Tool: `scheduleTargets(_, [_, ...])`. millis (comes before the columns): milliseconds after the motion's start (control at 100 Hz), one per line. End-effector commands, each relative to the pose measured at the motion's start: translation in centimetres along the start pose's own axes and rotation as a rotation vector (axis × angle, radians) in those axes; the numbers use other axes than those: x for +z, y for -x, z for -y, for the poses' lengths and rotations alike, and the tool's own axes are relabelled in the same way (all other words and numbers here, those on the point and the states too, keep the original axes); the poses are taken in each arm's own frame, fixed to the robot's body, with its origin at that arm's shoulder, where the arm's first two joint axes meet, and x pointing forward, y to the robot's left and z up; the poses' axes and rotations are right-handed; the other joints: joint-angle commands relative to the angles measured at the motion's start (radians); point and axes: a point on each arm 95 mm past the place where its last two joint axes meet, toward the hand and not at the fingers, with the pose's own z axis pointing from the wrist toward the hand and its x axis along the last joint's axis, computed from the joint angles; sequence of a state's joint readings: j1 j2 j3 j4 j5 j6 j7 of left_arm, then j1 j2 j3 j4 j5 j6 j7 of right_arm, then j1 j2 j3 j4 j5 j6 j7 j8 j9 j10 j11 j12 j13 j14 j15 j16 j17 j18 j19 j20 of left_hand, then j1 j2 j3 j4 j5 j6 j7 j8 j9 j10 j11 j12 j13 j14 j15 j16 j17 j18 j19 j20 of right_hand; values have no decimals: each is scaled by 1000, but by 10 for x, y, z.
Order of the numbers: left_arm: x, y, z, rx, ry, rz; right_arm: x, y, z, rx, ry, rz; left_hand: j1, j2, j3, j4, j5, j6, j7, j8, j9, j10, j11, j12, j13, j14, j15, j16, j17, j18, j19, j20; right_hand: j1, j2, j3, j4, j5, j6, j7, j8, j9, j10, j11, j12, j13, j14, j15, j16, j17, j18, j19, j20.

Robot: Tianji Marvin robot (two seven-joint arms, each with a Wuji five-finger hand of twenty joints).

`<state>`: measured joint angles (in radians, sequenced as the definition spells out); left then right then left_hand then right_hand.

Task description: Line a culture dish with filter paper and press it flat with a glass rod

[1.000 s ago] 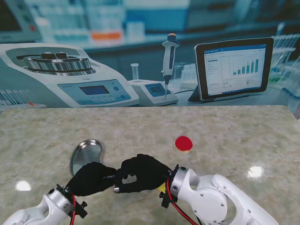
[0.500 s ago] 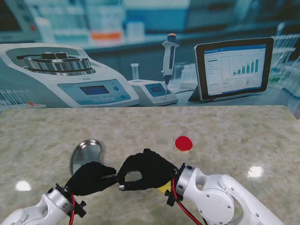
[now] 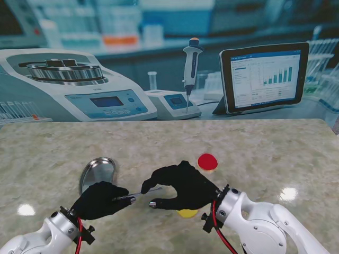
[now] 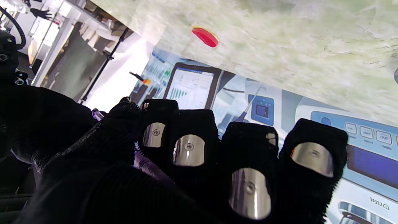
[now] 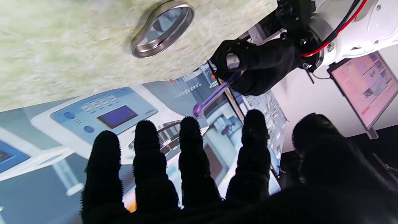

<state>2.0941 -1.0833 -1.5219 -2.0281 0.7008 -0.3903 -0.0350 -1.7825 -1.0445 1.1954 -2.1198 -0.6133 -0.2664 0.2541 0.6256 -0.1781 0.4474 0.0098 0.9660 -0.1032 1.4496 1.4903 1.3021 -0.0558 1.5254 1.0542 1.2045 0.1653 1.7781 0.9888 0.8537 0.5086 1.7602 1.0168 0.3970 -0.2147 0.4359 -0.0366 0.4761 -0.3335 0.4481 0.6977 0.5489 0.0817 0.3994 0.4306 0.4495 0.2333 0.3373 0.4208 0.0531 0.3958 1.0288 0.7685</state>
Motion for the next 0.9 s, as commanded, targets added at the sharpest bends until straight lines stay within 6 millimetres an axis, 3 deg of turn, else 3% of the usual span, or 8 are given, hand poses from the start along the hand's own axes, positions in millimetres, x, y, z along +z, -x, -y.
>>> scheduleTargets(0, [-1,0,0,-1,7,6,-7,-1,0,13,19,22,-26,1,32,-19,41,11,45,70,38,-11,33,21,21,15,70,12,-3,83,41,41,-24,36,-15,15,-66,14,-47,-32,-50,-40,-42,-32,-46,-35,-55,-29,-29,8,-59,-39])
scheduleTargets(180, [-2,1,1,-3,2,14,-29,8,-9,9,89,116,-26,1,31,-19,41,11,45,70,38,-13,32,21,22,14,70,12,-3,80,42,41,-20,55,-21,20,-181,36,-104,-66,-152,-66,-100,-89,-123,-91,-121,-81,-85,-30,-185,-139])
scheduleTargets(410, [-3,4,3,0,-2,26,-53,23,-9,32,174,270,-25,1,30,-18,39,10,45,69,38,-16,32,20,23,11,70,10,0,74,46,39,5,64,-16,28,-234,36,-124,-75,-214,-81,-111,-103,-173,-118,-138,-91,-123,-63,-219,-165])
scheduleTargets(730, [-5,11,4,8,-3,44,-59,55,26,69,147,406,-25,1,29,-18,36,7,45,66,38,-19,31,19,24,9,71,8,2,71,48,35,60,63,-2,73,-378,16,-178,-82,-368,-127,-119,-135,-305,-173,-180,-119,-187,-122,-315,-220])
scheduleTargets(830, [-6,14,6,15,-2,54,-56,63,37,84,143,424,-25,1,28,-18,36,8,45,66,38,-19,32,19,24,9,71,7,2,71,49,34,68,58,-4,95,-395,12,-242,-86,-380,-142,-186,-182,-346,-193,-202,-141,-193,-142,-388,-257])
scheduleTargets(850, [-7,15,6,16,-3,56,-56,64,39,85,146,427,-26,1,27,-18,35,8,45,66,38,-19,32,19,24,9,71,7,2,71,49,34,73,58,-8,99,-378,12,-307,-43,-378,-144,-201,-176,-349,-197,-201,-149,-190,-145,-407,-254])
scheduleTargets(890, [-7,17,6,18,-4,61,-54,66,42,85,150,431,-26,2,27,-18,34,7,44,66,38,-19,32,19,24,9,72,7,2,71,49,34,74,54,-8,101,-375,13,-341,-21,-381,-146,-226,-185,-356,-199,-216,-159,-190,-149,-433,-263])
